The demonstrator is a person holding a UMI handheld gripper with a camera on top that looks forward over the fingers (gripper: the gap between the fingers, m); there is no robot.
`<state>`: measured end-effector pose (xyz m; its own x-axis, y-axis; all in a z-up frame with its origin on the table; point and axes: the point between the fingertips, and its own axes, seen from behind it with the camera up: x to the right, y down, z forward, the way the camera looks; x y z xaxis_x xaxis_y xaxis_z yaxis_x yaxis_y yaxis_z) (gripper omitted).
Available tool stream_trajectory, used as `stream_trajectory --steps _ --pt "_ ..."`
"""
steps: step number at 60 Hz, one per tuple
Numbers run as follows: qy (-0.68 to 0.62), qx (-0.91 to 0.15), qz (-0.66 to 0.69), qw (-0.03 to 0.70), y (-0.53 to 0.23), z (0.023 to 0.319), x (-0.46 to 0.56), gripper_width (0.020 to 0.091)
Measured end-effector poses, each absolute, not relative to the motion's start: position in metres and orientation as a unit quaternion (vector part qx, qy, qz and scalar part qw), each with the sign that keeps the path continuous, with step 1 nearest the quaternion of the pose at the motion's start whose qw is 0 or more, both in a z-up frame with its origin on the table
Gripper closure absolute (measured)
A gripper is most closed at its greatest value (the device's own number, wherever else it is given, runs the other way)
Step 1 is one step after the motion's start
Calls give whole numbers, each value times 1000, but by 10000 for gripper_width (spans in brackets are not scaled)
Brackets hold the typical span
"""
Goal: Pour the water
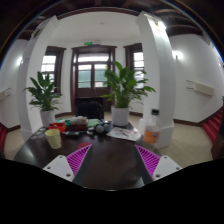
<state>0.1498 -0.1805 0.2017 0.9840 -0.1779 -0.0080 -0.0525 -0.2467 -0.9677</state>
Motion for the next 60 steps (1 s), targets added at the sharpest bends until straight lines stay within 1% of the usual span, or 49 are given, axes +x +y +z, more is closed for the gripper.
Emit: stream_trajectory --steps 5,10,12,14,17,30,36,39,43,46,47,48,51,54,55,56,57,59,60 --pt "99 -785 -68 608 -186 183 191 255" --pt "120 -776 -83 614 -183 171 230 262" --pt "125 -771 -89 618 -179 161 247 261" --pt "124 -766 -93 624 -167 140 271 263" --pt "124 -762 -92 628 -154 130 295 261" --pt "114 -755 -66 643 -90 125 344 251" --pt "107 -752 -67 647 -73 124 348 281" --pt "103 -749 -69 651 -66 125 349 314" --pt "92 -744 -69 659 -57 127 347 398" --pt "85 -740 -79 662 -54 128 347 498" --pt "81 -741 -85 662 -55 130 348 551" --pt "76 -740 -88 663 -54 130 349 571" --pt "70 -739 -89 664 -55 130 347 599" --pt "76 -737 -94 665 -54 133 350 648" --pt "77 -737 -95 665 -55 133 350 680" --pt "76 -736 -95 666 -55 133 350 687" --pt "74 -736 -97 666 -55 132 349 721" --pt "76 -737 -100 664 -54 132 350 718" --pt "76 -739 -101 662 -53 131 350 751"
